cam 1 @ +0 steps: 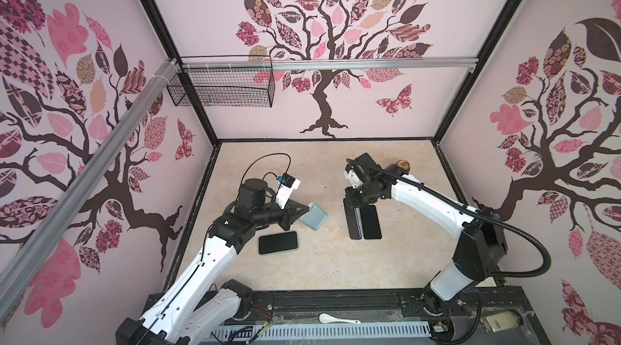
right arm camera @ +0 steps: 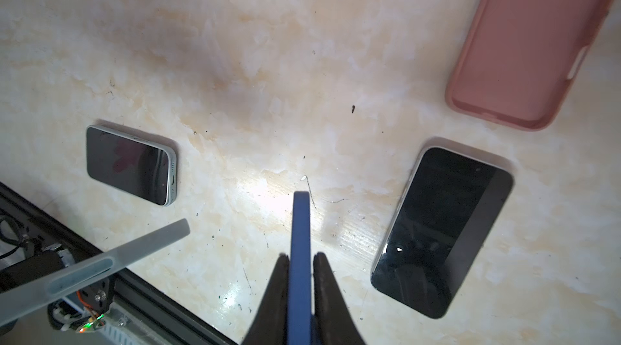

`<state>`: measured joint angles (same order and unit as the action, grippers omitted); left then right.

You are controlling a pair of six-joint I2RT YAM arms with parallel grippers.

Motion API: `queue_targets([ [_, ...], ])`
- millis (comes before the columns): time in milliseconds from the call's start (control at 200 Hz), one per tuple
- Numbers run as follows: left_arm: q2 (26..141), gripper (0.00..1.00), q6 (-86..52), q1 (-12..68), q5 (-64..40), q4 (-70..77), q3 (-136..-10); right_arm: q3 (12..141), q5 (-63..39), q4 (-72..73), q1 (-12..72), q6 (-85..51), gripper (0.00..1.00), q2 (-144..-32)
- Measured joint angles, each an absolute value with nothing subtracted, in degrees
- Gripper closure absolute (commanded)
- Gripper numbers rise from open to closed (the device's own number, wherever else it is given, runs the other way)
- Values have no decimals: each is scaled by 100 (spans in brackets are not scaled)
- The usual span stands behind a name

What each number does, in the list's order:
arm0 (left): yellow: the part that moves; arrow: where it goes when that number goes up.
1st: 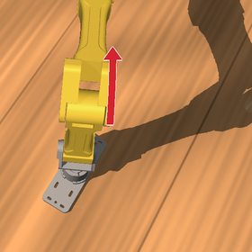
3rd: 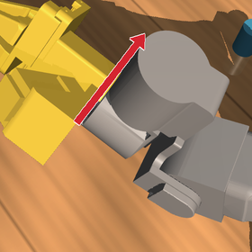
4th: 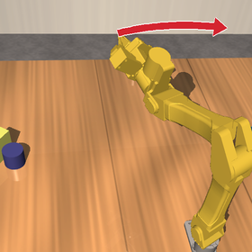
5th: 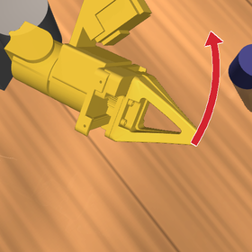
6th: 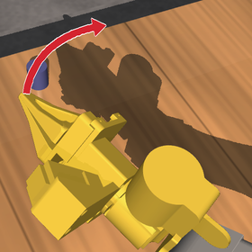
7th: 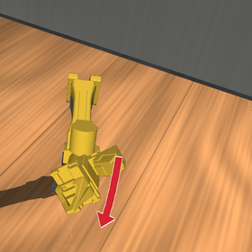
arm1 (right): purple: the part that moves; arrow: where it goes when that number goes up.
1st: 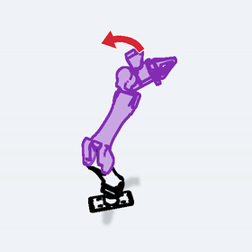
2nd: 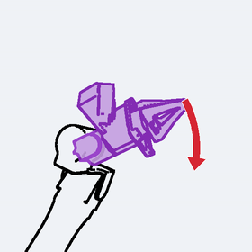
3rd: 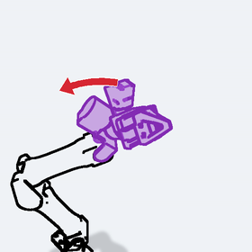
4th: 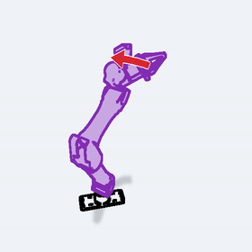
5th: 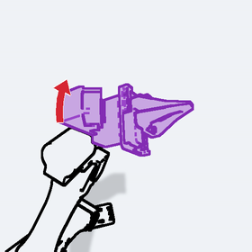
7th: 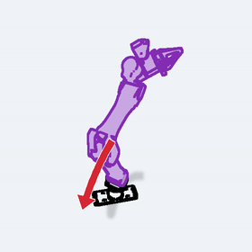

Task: Take the phone out of the phone case
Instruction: Place the phone at the center of the table.

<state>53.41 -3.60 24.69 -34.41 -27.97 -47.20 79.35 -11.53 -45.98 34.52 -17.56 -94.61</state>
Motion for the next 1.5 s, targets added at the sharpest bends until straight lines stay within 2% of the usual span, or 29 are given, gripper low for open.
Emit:
queue_targets([
  [435,5253,100,51,2766,-3518,-3247,-4584,8436,-2362,-4801,3227,-1645,100,-10567],
  [875,5804,100,189,3922,-2958,-3312,-4584,8436,-2729,-4668,2862,-1634,99,-10847],
  [1230,6047,100,-126,3944,-1977,-3103,-4617,8433,-2851,-4508,2655,-1629,98,-11231],
  [1495,6582,100,-172,3944,-1798,-2941,-4943,8431,-2856,-4388,2521,-1636,95,-11327],
])
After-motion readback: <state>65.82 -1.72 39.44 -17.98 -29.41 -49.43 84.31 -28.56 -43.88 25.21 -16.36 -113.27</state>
